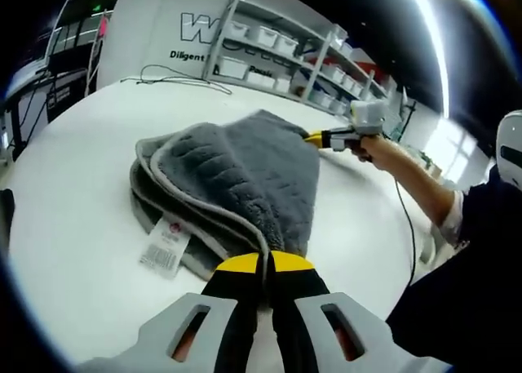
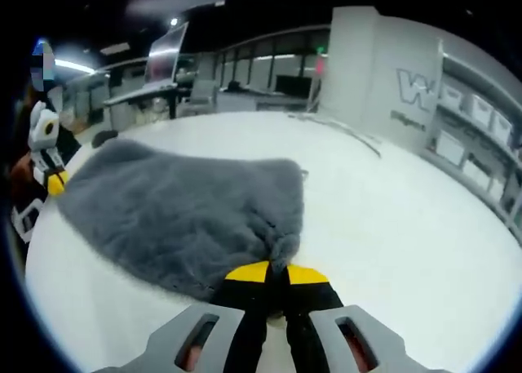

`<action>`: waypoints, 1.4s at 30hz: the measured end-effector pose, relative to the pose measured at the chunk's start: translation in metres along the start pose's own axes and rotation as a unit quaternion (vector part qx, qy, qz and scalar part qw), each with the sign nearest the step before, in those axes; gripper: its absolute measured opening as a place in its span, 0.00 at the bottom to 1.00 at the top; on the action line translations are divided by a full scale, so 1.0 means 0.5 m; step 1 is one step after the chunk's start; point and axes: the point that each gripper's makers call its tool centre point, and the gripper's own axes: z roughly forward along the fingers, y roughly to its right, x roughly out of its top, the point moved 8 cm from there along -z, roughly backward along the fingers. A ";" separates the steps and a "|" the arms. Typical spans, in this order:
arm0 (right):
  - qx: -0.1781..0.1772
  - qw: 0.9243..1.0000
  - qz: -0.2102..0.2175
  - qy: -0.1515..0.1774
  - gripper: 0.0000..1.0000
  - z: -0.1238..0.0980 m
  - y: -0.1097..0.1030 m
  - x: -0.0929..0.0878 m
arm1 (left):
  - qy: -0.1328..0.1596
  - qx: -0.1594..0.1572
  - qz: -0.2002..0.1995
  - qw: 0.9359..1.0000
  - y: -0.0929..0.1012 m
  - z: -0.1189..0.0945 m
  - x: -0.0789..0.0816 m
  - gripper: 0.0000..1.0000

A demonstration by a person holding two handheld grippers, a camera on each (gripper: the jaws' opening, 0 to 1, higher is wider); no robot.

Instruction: Open the folded towel by lifting each exposed corner and separating the folded layers until the towel lies flat within the target outline without major curled edges

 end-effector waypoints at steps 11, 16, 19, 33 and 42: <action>0.008 1.000 -0.008 0.006 0.01 0.021 0.021 0.007 | -0.014 -0.012 0.025 1.000 0.020 0.010 0.000 0.02; 0.008 1.000 -0.008 0.006 0.01 0.025 0.022 0.009 | -0.016 -0.018 0.028 0.999 0.024 0.012 -0.002 0.02; 0.006 1.000 -0.012 0.005 0.01 0.030 0.024 0.012 | -0.019 -0.023 0.033 0.999 0.030 0.013 -0.002 0.02; 0.002 1.000 -0.027 0.007 0.02 0.049 0.036 0.021 | -0.019 -0.046 0.041 0.998 0.054 0.023 -0.010 0.02; 0.001 0.999 -0.047 0.009 0.03 0.056 0.035 0.026 | -0.017 -0.056 0.057 0.997 0.071 0.029 -0.014 0.02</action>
